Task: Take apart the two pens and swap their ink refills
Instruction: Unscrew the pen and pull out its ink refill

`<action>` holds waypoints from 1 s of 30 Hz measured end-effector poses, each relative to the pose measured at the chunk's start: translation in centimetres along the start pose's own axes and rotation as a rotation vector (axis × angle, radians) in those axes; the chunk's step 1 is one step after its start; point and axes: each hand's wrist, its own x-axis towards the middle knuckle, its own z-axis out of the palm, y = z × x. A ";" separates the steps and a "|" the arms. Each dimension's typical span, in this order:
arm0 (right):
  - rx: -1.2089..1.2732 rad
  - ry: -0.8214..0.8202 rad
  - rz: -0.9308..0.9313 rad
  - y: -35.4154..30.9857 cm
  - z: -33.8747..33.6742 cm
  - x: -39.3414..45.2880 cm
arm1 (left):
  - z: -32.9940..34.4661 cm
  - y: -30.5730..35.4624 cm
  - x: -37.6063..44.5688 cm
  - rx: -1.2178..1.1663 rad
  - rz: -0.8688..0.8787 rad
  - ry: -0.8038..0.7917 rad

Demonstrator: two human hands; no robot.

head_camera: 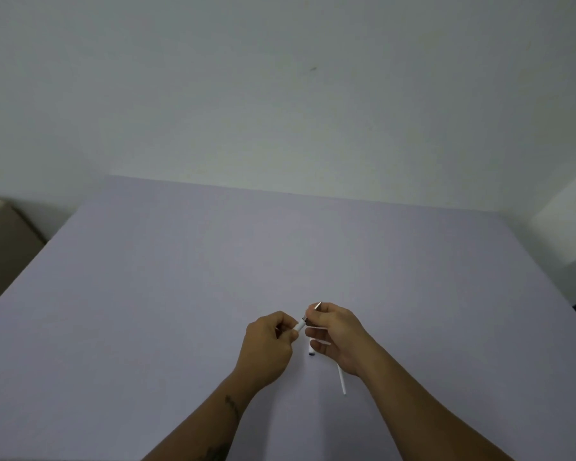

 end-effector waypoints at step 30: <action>0.079 -0.058 -0.008 -0.4 0.1 0.0 | -1.1 -0.5 -0.3 0.006 -0.027 0.013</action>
